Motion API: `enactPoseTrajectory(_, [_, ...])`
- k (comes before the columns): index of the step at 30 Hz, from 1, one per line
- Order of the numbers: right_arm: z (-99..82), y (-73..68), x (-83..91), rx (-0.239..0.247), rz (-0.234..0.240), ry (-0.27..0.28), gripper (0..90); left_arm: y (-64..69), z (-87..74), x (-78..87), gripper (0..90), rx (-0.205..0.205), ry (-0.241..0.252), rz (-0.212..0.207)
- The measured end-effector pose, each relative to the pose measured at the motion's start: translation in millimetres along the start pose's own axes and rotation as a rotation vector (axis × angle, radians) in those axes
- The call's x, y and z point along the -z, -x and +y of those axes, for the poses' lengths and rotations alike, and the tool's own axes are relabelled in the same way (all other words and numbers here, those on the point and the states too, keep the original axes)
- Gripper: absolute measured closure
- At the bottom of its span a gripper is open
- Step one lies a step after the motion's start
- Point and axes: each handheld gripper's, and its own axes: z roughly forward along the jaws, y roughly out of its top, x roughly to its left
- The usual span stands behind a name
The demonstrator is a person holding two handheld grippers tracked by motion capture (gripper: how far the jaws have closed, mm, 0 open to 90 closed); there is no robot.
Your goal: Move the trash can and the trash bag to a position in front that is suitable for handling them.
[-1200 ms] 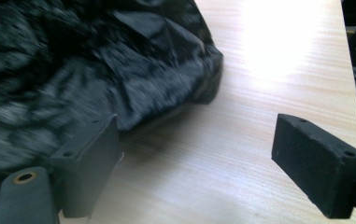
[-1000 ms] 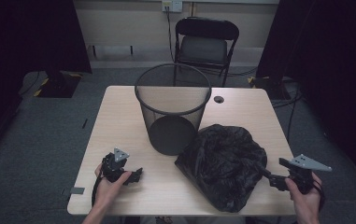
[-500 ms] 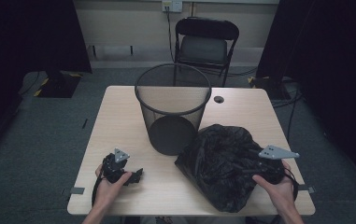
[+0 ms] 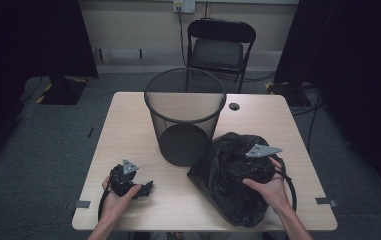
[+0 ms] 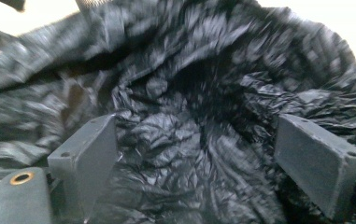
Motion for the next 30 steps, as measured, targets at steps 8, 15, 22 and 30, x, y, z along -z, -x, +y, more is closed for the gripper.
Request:
enactPoseTrajectory(8, [-7.8,-1.8,-28.2,0.051,0.015,-0.090,48.5,0.0,0.0,0.0,0.3,0.000,0.000,0.000])
enactPoseTrajectory(15, [-21.3,4.2,-21.8,0.002,0.026,-0.047,77.5,0.1,0.0,0.1,0.3,-0.005,-0.001,-0.002])
enactPoseTrajectory(22, [-34.1,21.6,3.7,-0.044,-0.051,-0.042,79.7,1.3,0.2,-0.5,0.3,-0.010,0.003,-0.014])
enactPoseTrajectory(30, [-56.9,40.6,29.7,-0.118,-0.133,-0.025,79.6,4.1,0.9,-1.4,0.0,-0.012,0.004,-0.024])
